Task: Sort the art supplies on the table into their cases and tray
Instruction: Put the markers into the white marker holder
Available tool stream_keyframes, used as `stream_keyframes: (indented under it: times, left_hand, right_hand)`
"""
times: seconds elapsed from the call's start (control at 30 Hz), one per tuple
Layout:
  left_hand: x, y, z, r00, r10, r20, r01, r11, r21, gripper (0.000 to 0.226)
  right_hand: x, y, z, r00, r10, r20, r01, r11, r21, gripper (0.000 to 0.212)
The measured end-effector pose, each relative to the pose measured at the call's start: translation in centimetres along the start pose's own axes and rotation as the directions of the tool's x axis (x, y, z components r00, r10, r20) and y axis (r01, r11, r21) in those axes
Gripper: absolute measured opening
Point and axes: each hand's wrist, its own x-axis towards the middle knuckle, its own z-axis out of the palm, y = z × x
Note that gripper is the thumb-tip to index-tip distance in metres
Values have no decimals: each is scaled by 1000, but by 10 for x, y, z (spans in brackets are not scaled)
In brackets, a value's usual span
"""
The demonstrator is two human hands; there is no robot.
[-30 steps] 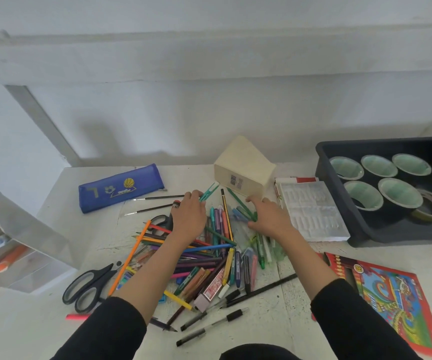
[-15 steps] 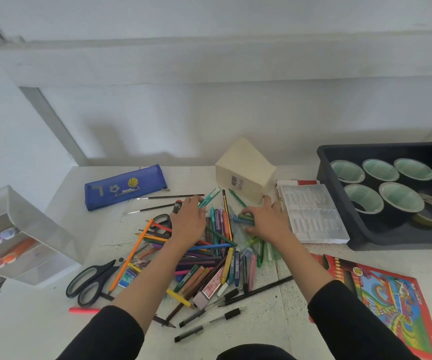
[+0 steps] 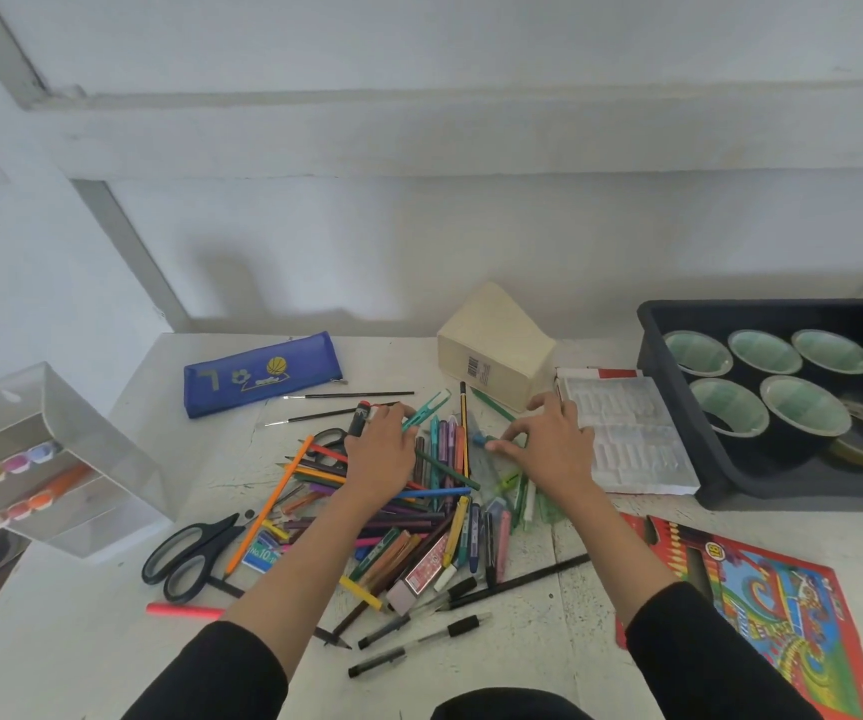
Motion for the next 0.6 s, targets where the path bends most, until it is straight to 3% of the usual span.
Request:
stream_keyframes:
  times: [0.1,0.2,0.4,0.6]
  left_hand:
    - [-2,2,-2,1000,2,-12,-3,1000,-11,30]
    - [-4,2,-3,999,-19,-40,17,998,-64,27]
    - [-3,1,-6,988,-143,-58,114,932,-345,21]
    - [-6,7,-14,974,-218,-63,147,819,-555,20]
  right_hand:
    - [2,-5,-5,1000,3,24,-3,1000,-6,38]
    - [3,-10,-6,998,-40,-47,34,991,-127,20]
    - [8,-24,-7,998,-34,49,50,920,-389,16]
    - [10,-30,-11,992,-58,113,104,877,-470,18]
